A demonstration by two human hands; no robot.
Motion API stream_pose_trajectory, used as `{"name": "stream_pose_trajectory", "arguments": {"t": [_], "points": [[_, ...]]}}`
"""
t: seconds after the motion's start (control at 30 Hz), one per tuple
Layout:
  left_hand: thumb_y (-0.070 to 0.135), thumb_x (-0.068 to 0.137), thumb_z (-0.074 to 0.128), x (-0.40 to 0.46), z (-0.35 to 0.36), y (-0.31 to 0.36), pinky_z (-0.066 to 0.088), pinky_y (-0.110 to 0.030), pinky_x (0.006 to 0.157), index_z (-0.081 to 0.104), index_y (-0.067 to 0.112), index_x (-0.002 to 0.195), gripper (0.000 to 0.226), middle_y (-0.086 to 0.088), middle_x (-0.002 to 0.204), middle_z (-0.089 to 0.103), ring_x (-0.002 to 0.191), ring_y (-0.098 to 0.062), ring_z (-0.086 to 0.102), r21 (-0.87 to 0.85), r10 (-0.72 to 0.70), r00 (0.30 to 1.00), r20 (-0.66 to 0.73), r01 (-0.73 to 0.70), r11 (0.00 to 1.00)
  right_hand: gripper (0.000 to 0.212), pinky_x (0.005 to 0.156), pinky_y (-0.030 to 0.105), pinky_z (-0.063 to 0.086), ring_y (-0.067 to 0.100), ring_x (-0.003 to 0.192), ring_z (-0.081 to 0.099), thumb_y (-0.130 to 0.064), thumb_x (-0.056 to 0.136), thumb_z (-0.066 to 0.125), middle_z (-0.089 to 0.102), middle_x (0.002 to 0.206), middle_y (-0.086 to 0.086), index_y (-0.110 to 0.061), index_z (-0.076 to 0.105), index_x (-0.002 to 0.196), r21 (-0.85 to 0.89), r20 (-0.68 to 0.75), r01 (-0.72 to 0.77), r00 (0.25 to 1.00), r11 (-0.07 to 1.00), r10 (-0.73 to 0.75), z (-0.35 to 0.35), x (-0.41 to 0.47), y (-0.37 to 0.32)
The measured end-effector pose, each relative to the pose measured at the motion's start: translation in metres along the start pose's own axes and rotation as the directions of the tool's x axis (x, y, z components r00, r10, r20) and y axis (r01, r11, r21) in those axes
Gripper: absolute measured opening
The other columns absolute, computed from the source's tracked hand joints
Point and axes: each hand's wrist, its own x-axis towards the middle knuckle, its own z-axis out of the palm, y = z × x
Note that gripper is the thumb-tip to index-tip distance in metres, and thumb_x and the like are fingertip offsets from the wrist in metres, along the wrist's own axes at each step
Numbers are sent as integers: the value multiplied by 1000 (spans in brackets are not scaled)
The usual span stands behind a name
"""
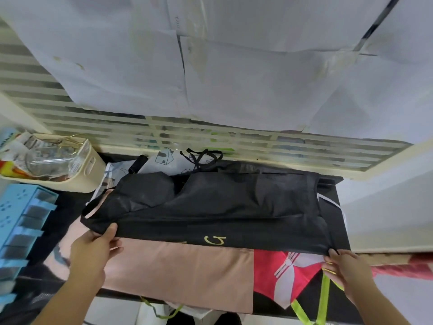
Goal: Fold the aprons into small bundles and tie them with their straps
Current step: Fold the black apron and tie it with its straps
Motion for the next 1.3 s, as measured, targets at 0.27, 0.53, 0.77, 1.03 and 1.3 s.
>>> {"name": "stream_pose_trajectory", "arguments": {"t": [0.27, 0.53, 0.77, 1.03, 1.3], "points": [[25, 96, 74, -12, -17, -10, 61, -47, 79, 63, -8, 76, 40, -21, 60, 67, 64, -37, 66, 359, -102, 995, 21, 88, 929, 13, 67, 46, 60, 37, 69, 67, 1, 95, 60, 66, 82, 24, 11, 58, 102, -454, -123, -6, 991, 891, -56, -36, -9, 31], [31, 100, 65, -20, -3, -5, 54, -35, 72, 68, 9, 74, 34, -4, 60, 71, 63, -22, 70, 657, 118, 933, 339, -325, 681, 43, 93, 47, 50, 39, 112, 58, -17, 83, 68, 57, 125, 18, -6, 56, 122, -824, 68, 311, 884, 474, -462, 35, -46, 0], [26, 97, 72, -21, 68, -6, 43, -28, 110, 53, 32, 142, 49, 16, 136, 57, 129, -6, 55, 508, 175, 724, 667, -614, 604, 63, 118, 40, 36, 29, 139, 40, -15, 92, 64, 43, 154, 3, -15, 43, 152, -595, 605, 797, 531, 106, -593, 162, -62, -49], [44, 96, 69, -13, 138, -6, 50, -29, 88, 54, 28, 136, 46, 14, 106, 67, 99, -5, 63, 531, 27, 757, 653, -483, 697, 35, 111, 40, 33, 29, 118, 57, -35, 96, 59, 62, 119, 3, -21, 59, 128, -737, 639, 650, 584, -183, -500, 166, -35, -66], [40, 101, 63, -21, 203, 28, 48, -38, 110, 63, 23, 140, 43, 3, 135, 66, 125, -20, 61, 518, 43, 650, 759, -643, 564, 11, 72, 40, 52, 23, 84, 60, -27, 104, 55, 66, 88, -6, -24, 57, 93, -586, 655, 809, 504, 42, -563, 114, -26, -94]]}}
